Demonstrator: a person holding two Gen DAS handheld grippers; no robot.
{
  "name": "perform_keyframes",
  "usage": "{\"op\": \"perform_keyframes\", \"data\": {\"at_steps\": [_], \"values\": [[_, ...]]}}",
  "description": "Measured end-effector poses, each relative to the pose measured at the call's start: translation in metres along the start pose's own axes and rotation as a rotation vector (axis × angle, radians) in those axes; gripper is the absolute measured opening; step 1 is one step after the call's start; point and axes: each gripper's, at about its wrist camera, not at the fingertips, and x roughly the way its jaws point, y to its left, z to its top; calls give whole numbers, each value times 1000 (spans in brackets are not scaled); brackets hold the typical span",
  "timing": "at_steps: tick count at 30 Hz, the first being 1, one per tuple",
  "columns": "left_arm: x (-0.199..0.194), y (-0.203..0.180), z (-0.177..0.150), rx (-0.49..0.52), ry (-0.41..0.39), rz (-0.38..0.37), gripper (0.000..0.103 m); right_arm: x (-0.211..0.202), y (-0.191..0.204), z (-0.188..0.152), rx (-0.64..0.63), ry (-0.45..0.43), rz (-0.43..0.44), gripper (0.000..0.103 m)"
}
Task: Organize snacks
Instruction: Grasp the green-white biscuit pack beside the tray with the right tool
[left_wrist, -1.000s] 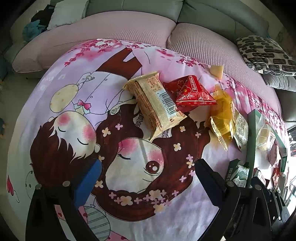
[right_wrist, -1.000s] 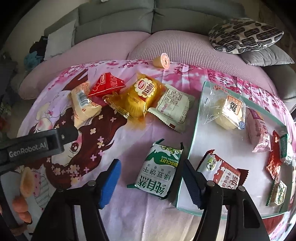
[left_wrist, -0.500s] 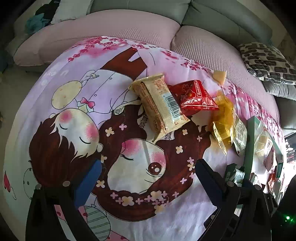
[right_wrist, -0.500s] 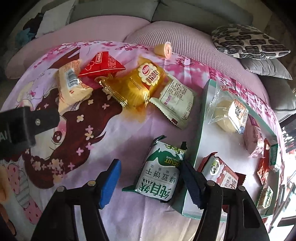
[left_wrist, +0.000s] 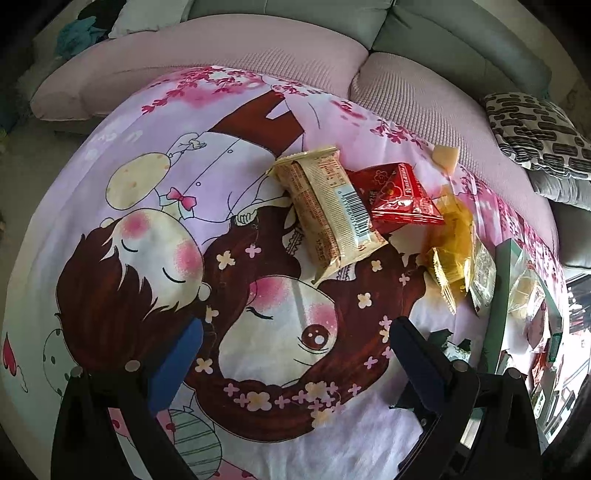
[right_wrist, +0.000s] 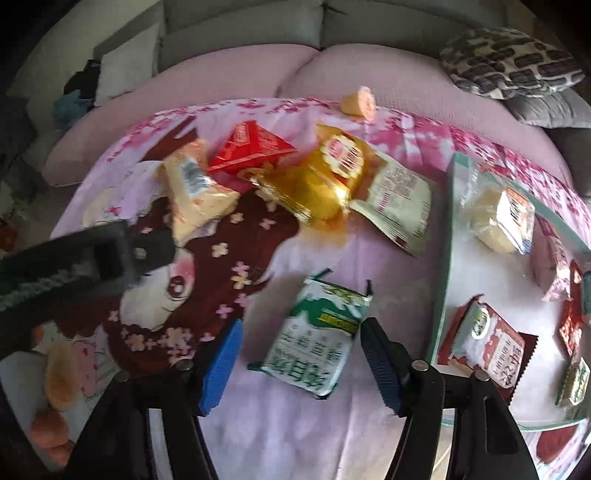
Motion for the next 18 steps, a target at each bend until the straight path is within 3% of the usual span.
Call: {"op": "perform_keyframes", "data": {"at_steps": [12, 18], "values": [[22, -5, 5, 19, 46, 49, 101, 16, 1, -1, -5, 3, -13, 45], [32, -12, 7, 43, 65, 84, 101, 20, -1, -1, -39, -21, -23, 44]]}}
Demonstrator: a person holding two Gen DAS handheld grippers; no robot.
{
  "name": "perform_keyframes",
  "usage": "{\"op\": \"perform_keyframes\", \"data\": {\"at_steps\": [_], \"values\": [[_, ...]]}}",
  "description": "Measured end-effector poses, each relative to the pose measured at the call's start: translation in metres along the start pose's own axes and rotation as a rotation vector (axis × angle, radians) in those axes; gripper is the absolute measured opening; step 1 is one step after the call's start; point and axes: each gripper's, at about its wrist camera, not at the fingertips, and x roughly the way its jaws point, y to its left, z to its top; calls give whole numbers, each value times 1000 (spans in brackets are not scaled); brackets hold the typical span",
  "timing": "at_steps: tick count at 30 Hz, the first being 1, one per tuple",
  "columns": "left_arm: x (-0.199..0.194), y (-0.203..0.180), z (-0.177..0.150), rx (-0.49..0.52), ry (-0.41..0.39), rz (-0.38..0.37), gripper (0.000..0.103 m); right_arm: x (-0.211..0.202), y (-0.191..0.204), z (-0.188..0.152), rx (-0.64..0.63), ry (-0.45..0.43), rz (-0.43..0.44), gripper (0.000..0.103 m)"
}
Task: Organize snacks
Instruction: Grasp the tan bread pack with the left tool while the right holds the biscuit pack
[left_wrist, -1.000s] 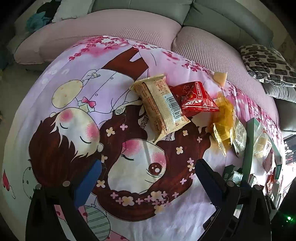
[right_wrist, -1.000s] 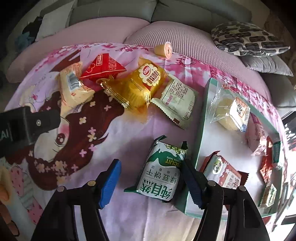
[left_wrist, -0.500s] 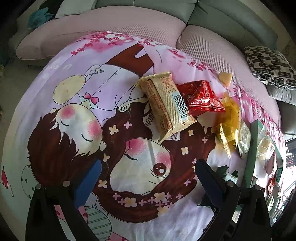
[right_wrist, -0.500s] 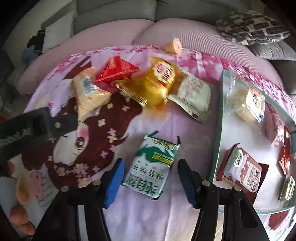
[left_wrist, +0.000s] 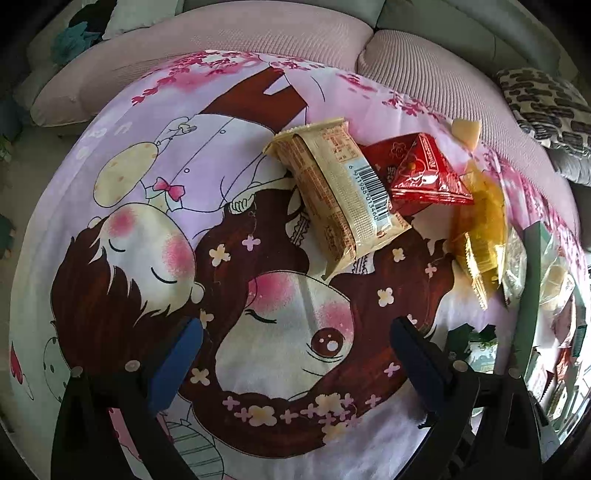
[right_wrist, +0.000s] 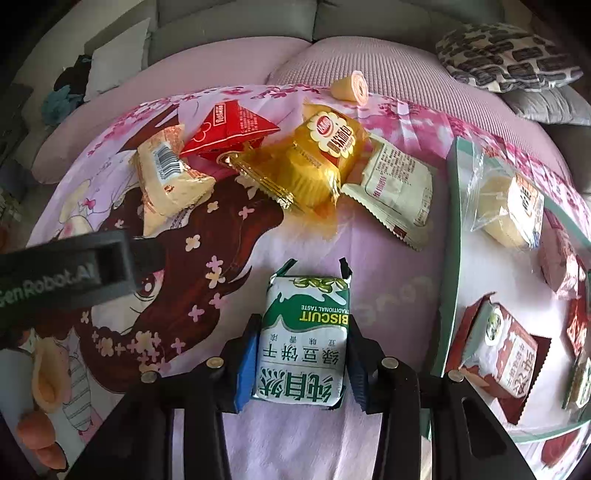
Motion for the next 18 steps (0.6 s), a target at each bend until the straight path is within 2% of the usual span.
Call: {"op": "perform_keyframes", "data": {"at_steps": [4, 10, 18], "values": [[4, 0, 2, -7, 8, 8, 101, 2, 3, 1, -12, -12, -7, 44], [2, 13, 13, -56, 3, -34, 101, 0, -5, 1, 14, -21, 39, 43], [-6, 11, 51, -111, -51, -44, 101, 4, -14, 5, 51, -37, 79, 42]]}}
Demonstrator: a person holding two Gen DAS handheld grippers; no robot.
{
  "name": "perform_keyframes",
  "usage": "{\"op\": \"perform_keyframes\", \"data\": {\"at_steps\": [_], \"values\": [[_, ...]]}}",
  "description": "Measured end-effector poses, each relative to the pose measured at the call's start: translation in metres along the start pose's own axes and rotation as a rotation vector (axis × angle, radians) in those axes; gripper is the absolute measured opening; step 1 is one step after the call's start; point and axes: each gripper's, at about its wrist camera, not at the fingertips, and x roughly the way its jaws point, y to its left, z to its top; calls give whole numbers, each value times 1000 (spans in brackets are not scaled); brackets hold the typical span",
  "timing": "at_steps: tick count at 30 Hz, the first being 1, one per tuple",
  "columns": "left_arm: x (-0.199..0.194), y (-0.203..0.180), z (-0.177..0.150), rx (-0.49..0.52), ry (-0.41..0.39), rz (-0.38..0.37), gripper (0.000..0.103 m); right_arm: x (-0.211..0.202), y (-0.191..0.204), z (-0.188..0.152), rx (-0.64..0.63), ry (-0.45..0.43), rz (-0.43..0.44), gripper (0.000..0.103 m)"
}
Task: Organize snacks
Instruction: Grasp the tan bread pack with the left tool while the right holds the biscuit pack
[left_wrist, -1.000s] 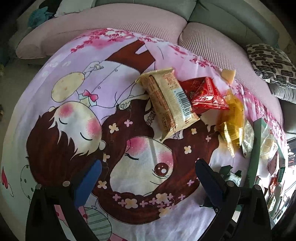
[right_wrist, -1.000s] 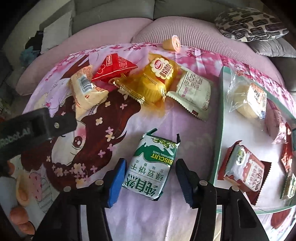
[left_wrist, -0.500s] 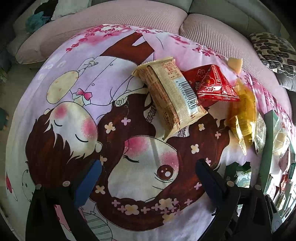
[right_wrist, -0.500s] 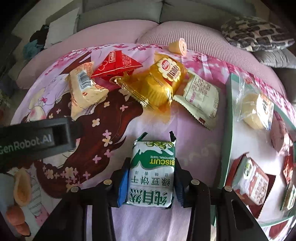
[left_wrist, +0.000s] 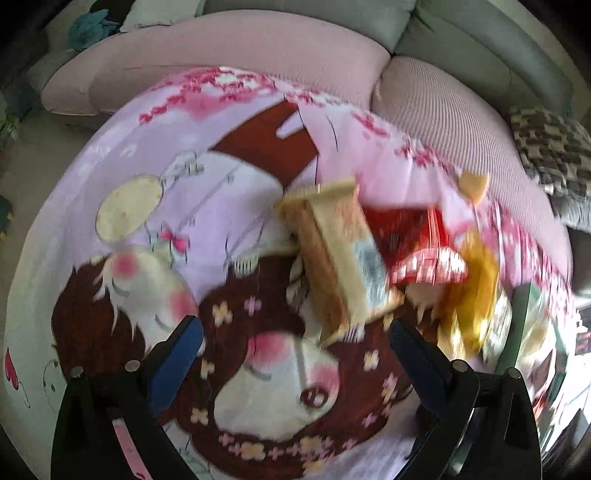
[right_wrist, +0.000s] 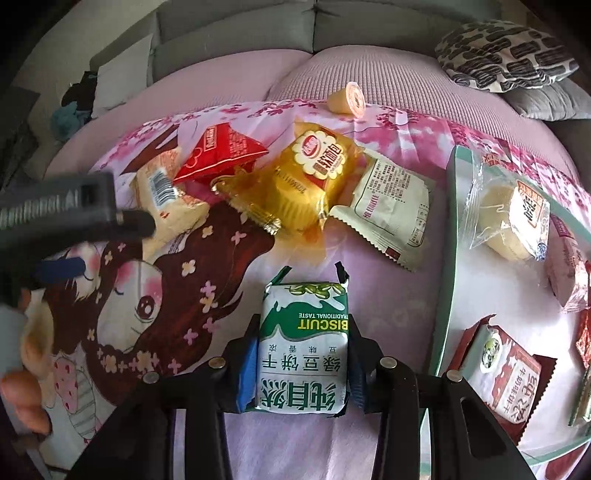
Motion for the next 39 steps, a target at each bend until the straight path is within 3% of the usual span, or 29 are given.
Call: {"op": "perform_keyframes", "data": {"at_steps": [4, 7, 9, 16, 20, 39], "values": [[5, 0, 23, -30, -25, -10, 98, -1, -3, 0, 11, -4, 24, 42], [13, 1, 30, -55, -17, -16, 84, 0, -4, 0, 16, -5, 33, 42], [18, 0, 32, -73, -9, -48, 82, -1, -5, 0, 21, -5, 38, 42], [18, -14, 27, -47, -10, -100, 43, -4, -9, 1, 36, -14, 48, 42], [14, -16, 24, -35, -30, -88, 35, -10, -10, -1, 42, -22, 56, 42], [-62, -1, 7, -67, -150, -90, 31, -63, -26, 1, 105, -125, 114, 42]]}}
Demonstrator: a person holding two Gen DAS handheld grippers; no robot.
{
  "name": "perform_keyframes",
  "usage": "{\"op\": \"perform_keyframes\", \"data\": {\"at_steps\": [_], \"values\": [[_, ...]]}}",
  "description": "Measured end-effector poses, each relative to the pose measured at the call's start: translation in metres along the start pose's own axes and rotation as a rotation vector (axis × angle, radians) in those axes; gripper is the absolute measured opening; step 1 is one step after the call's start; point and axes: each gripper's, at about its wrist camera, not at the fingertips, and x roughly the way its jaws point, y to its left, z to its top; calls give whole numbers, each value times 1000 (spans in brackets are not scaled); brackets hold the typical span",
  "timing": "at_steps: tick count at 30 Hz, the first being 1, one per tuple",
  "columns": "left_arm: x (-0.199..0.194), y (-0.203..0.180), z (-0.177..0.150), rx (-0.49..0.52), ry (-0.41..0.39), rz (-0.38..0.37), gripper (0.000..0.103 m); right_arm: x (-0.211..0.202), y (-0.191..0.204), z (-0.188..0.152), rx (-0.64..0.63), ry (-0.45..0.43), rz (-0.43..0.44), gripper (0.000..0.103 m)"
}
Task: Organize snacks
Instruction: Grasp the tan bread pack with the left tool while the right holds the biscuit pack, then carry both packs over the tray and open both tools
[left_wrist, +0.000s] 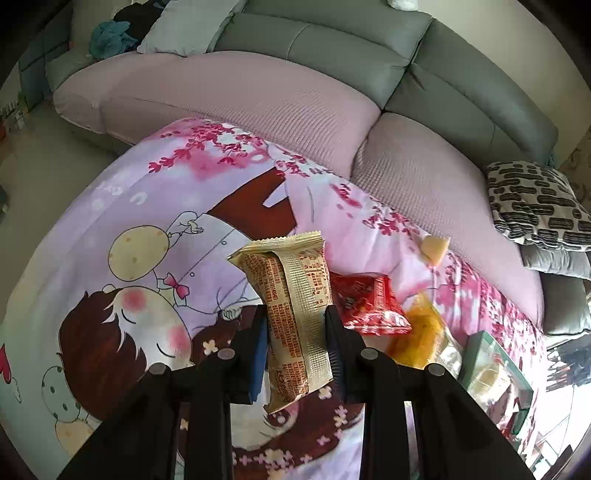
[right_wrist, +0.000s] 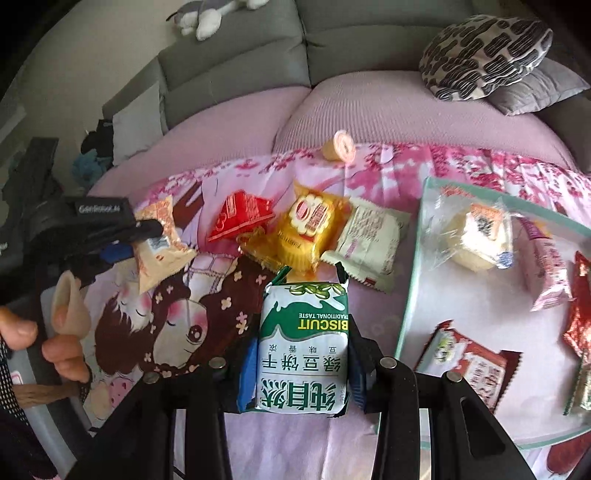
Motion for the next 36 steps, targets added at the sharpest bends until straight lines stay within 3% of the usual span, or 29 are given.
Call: {"op": "perform_keyframes", "data": {"at_steps": [7, 14, 23, 30, 36], "values": [[-17, -28, -12, 54, 11, -65, 31, -22, -34, 8, 88, -42, -45, 42], [-31, -89, -31, 203, 43, -190, 31, -56, -101, 11, 240, -110, -151, 42], [-33, -158, -79, 379, 117, -332, 31, -96, -182, 0, 430, -174, -288, 42], [-33, -199, -107, 478, 132, -400, 31, -116, -214, -8, 496, -203, -328, 43], [-21, -220, -128, 530, 166, -406, 31, -119, -228, -14, 523, -202, -345, 43]]}}
